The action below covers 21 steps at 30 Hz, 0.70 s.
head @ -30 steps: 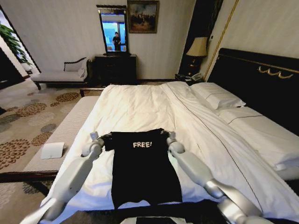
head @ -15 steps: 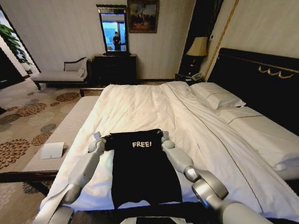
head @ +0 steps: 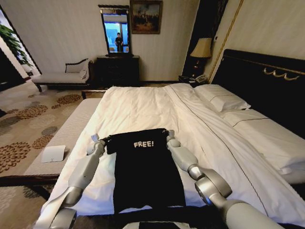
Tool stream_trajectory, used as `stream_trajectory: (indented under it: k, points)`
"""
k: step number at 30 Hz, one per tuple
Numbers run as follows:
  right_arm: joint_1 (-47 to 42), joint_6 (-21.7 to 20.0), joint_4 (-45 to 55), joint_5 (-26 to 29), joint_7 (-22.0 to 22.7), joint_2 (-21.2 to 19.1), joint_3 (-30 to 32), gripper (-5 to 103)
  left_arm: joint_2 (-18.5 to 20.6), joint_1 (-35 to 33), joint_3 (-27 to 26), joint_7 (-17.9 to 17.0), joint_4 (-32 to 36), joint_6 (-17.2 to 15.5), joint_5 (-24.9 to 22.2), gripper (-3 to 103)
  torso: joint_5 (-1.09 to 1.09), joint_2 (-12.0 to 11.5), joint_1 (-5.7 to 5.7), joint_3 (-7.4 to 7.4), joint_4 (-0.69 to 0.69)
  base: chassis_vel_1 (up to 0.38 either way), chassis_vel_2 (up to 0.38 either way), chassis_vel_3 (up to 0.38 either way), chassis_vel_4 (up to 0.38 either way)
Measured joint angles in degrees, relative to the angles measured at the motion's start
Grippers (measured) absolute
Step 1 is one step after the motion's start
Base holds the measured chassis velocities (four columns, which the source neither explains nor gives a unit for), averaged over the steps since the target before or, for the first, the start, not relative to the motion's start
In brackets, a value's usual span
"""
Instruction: Fold the clothes on the bed.
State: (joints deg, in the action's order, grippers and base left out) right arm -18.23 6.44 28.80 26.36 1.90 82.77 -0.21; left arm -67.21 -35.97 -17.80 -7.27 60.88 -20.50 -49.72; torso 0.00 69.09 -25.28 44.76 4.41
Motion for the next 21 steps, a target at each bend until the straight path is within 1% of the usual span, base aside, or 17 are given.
stream_trajectory:
  k: [1,2,3,4,5,6,9,10,11,12,13,14,15,17,18,20,21]
  points:
    - [0.4,0.1,-0.4,0.1,-0.3,0.1,-0.1,17,-0.1,0.1,0.0,-0.2,0.1,0.2,-0.3,4,0.00,0.0,0.00,0.00,0.00,0.000,0.000,0.000,0.000]
    - [0.4,0.1,-0.4,0.1,-0.3,0.1,-0.1,17,-0.1,0.1,0.0,-0.2,0.1,0.2,-0.3,4,0.00,0.0,0.00,0.00,0.00,0.000,0.000,0.000,0.000]
    - [1.2,0.2,-1.3,0.2,-0.6,0.5,0.0,23,-0.2,0.3,0.0,-0.8,0.2,0.2,-0.7,16,0.00,0.0,0.00,0.00,0.00,0.000,0.000,0.000,0.000]
    - [2.1,0.1,-2.1,0.4,-0.8,0.8,0.2,28,-0.3,0.6,-0.1,-1.1,0.2,0.3,-1.1,16,0.00,0.0,0.00,0.00,0.00,0.000,0.000,0.000,0.000]
    - [2.4,0.1,-2.4,0.5,-0.8,0.9,0.3,28,-0.3,0.7,-0.1,-1.1,0.2,0.3,-1.2,21,0.00,0.0,0.00,0.00,-0.01,0.000,0.000,0.000,0.000]
    - [3.5,0.0,-3.3,1.1,-1.0,1.3,0.8,39,-0.5,1.3,-0.2,-1.5,0.1,0.3,-1.9,27,0.00,0.0,0.00,0.00,0.00,0.000,0.000,0.000,0.000]
    - [4.7,-0.8,-3.9,1.9,-0.7,1.8,1.6,45,-0.8,2.3,-0.4,-2.3,-0.1,0.4,-3.0,32,0.00,0.0,0.00,0.00,0.00,0.000,0.000,0.000,0.000]
    - [4.9,-1.0,-4.0,2.1,-0.5,2.0,1.8,50,-0.9,2.7,-0.6,-2.7,-0.2,0.5,-3.5,38,-0.01,0.0,0.00,0.00,0.00,0.000,0.000,0.000,0.000]
    - [5.1,-1.2,-3.9,2.2,-0.3,2.0,2.0,50,-1.0,3.2,-0.7,-3.1,-0.4,0.7,-4.2,43,0.00,0.0,0.00,0.00,-0.01,0.000,0.000,0.000,0.000]
    - [4.7,-1.3,-2.4,2.4,-0.1,1.6,1.6,61,-1.1,3.8,-1.0,-3.8,-0.4,1.2,-5.2,48,0.00,0.0,0.00,0.00,-0.01,0.000,0.000,0.000,0.000]
    - [4.7,-1.3,-2.4,2.4,-0.1,1.6,1.6,61,-1.1,3.8,-1.0,-3.8,-0.4,1.2,-5.2,48,0.00,0.0,0.00,0.00,-0.01,0.000,0.000,0.000,0.000]
    - [3.7,-1.4,-0.2,2.9,0.1,0.8,0.9,66,-1.1,4.0,-1.4,-4.3,-0.2,1.6,-6.0,54,-0.01,0.0,0.00,0.00,0.00,0.000,0.000,0.000,0.000]
    - [3.2,-1.4,0.6,3.2,0.1,0.5,0.5,66,-1.0,4.0,-1.6,-4.3,0.0,1.7,-6.3,54,-0.02,0.0,0.00,0.00,0.00,0.000,0.000,0.000,0.000]
    - [-1.3,-2.0,7.1,5.5,0.8,-1.8,-2.0,78,0.6,2.9,-3.1,-4.9,2.6,1.9,-7.9,65,0.02,0.0,-0.01,0.00,0.04,0.000,0.000,0.000,0.000]
    - [-1.3,-2.0,7.1,5.5,0.8,-1.8,-2.0,78,0.6,2.9,-3.1,-4.9,2.6,1.9,-7.9,65,0.02,0.0,-0.01,0.00,0.04,0.000,0.000,0.000,0.000]
    - [-6.0,-3.1,13.9,7.8,1.3,-4.2,-4.4,88,3.1,-0.5,-4.4,-6.4,6.8,0.5,-7.5,77,0.01,0.0,0.00,0.00,0.04,0.000,0.000,0.000,0.000]
    - [-6.4,-3.2,14.5,8.0,1.3,-4.3,-4.6,88,3.4,-1.0,-4.5,-6.5,7.3,0.3,-7.3,77,0.01,0.0,-0.01,0.00,0.04,0.000,0.000,0.000,0.000]
